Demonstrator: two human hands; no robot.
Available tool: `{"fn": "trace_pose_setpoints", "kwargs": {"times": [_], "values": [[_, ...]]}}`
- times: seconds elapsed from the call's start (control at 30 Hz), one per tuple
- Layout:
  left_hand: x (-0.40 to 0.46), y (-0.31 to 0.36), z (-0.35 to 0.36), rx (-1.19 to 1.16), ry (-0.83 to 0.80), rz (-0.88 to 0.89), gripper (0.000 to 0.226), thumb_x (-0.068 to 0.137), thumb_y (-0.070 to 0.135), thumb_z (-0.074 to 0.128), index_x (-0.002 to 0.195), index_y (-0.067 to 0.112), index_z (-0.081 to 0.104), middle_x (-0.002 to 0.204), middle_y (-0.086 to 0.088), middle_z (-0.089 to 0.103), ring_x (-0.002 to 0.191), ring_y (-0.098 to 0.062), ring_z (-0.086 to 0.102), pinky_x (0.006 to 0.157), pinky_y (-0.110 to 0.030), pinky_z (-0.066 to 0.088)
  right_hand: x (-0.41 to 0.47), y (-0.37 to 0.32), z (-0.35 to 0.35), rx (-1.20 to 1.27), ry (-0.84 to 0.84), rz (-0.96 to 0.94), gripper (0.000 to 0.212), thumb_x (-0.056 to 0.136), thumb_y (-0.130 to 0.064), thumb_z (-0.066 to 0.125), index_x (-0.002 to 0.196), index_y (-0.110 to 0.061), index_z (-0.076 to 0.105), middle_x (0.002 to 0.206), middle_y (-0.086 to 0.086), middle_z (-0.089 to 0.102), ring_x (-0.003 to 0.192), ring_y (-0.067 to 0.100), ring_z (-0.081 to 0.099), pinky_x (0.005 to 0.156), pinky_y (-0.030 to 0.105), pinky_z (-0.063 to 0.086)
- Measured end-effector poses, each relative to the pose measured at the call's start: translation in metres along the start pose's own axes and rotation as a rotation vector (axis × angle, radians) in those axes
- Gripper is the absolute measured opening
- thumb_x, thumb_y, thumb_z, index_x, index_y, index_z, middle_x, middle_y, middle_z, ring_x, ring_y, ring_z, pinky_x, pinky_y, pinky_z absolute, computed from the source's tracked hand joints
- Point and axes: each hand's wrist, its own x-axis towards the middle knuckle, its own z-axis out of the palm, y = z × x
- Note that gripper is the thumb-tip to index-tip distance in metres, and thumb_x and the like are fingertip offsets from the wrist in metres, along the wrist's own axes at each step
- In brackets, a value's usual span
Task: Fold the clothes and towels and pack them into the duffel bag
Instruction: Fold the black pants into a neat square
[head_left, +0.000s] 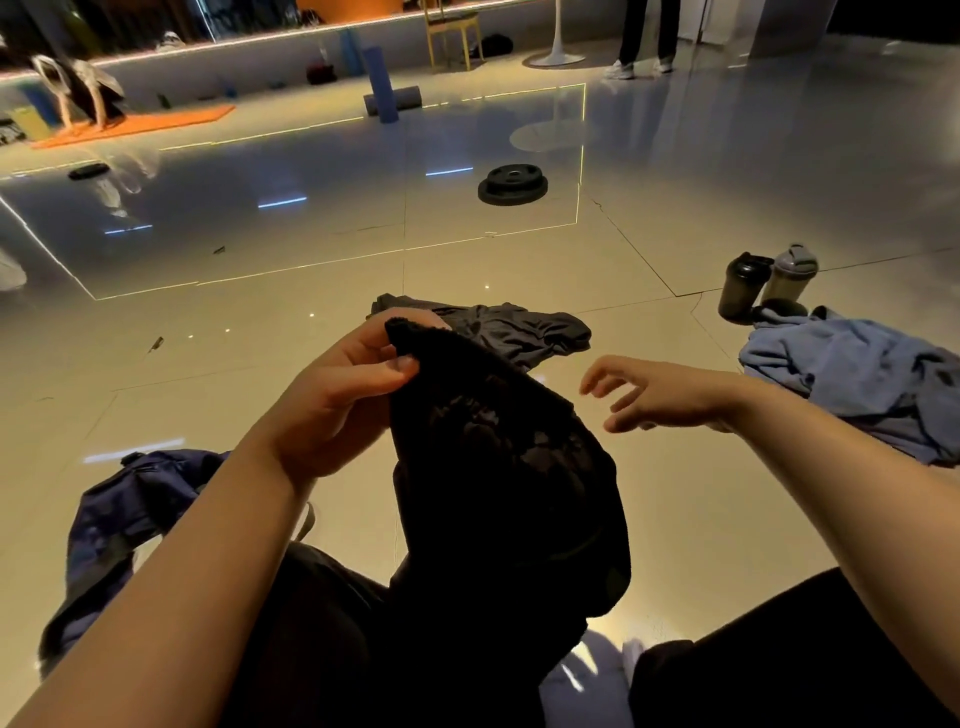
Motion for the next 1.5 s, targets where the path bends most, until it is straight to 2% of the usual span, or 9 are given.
{"fn": "trace_pose_setpoints", "kwargs": {"times": [0.17,0.3,0.53,0.63,0.77,0.97,1.17,1.3,1.5], "values": [[-0.002,-0.004,-0.003,0.028,-0.027,-0.059,0.021,0.086,0.026,0.068,0.106,0.019,0.067,0.093,0.001,0.063,0.087,-0.014,0.061,0.077,-0.026,0.051,-0.001,-0.014,0.009,-0.012,-0.08,-0.127,0.035,0.088,-0.001,0.062,0.102,-0.033,0.063,0.134,-0.008,0.045,0.124,0.011,0.042,0.084,0.017,0.041],[-0.001,-0.003,-0.006,0.073,0.013,-0.079,0.025,0.081,0.031,0.072,0.105,0.023,0.068,0.097,0.001,0.064,0.091,-0.015,0.061,0.079,-0.027,0.051,0.007,-0.007,0.014,-0.337,-0.171,-0.027,0.02,0.086,-0.011,0.068,0.106,-0.014,0.069,0.124,-0.001,0.055,0.116,0.015,0.049,0.095,0.029,0.042],[0.004,-0.012,-0.029,0.504,0.555,-0.316,0.037,0.095,0.006,0.051,0.122,0.032,0.052,0.119,-0.006,0.056,0.106,-0.023,0.058,0.078,-0.03,0.052,-0.017,-0.004,-0.024,-0.11,0.036,-0.014,0.014,0.089,-0.023,0.066,0.083,-0.011,0.066,0.073,-0.005,0.063,0.075,0.011,0.057,0.073,0.025,0.045],[0.002,-0.021,-0.036,0.733,0.484,-0.451,0.056,0.096,0.002,0.048,0.136,0.04,0.039,0.125,0.0,0.044,0.111,-0.017,0.049,0.085,-0.032,0.05,-0.031,-0.015,-0.027,-0.036,0.092,-0.092,0.014,0.086,-0.021,0.067,0.077,-0.012,0.061,0.072,-0.001,0.06,0.072,0.01,0.057,0.067,0.018,0.045],[0.004,-0.027,-0.032,0.872,0.392,-0.484,0.042,0.092,-0.001,0.045,0.113,0.032,0.06,0.123,0.007,0.052,0.109,-0.017,0.053,0.084,-0.031,0.053,-0.045,-0.024,-0.03,0.012,0.116,-0.145,0.035,0.062,-0.036,0.077,0.084,-0.01,0.068,0.084,0.013,0.066,0.084,0.023,0.061,0.08,0.034,0.046],[0.007,-0.03,-0.032,0.833,0.424,-0.533,0.019,0.078,0.01,0.077,0.088,0.016,0.063,0.107,-0.004,0.06,0.078,-0.018,0.062,0.06,-0.021,0.05,-0.055,-0.018,-0.035,-0.005,0.069,-0.094,0.024,0.082,0.006,0.066,0.098,-0.011,0.067,0.096,0.009,0.071,0.099,0.027,0.065,0.094,0.037,0.05],[0.01,-0.032,-0.029,1.026,0.366,-0.519,0.039,0.085,-0.01,0.056,0.107,0.022,0.057,0.103,-0.004,0.056,0.087,-0.027,0.063,0.063,-0.033,0.059,-0.054,-0.02,-0.032,-0.064,0.178,-0.163,0.016,0.078,-0.014,0.073,0.09,-0.024,0.069,0.095,-0.001,0.068,0.095,0.017,0.062,0.091,0.036,0.049],[0.013,-0.03,-0.028,1.173,0.319,-0.415,0.039,0.083,-0.012,0.052,0.081,0.024,0.064,0.103,-0.003,0.054,0.096,-0.022,0.054,0.08,-0.032,0.052,-0.054,-0.026,-0.03,-0.033,0.162,-0.296,0.045,0.056,-0.063,0.078,0.077,-0.023,0.071,0.119,-0.024,0.056,0.116,-0.002,0.05,0.099,0.026,0.042],[0.01,-0.027,-0.033,1.133,0.302,-0.305,0.02,0.075,0.018,0.08,0.076,0.029,0.063,0.104,0.008,0.049,0.094,-0.011,0.054,0.086,-0.029,0.051,-0.058,-0.026,-0.033,0.116,0.143,-0.372,0.06,0.051,-0.064,0.081,0.089,-0.02,0.07,0.095,-0.002,0.07,0.099,0.012,0.065,0.091,0.031,0.045]]}}
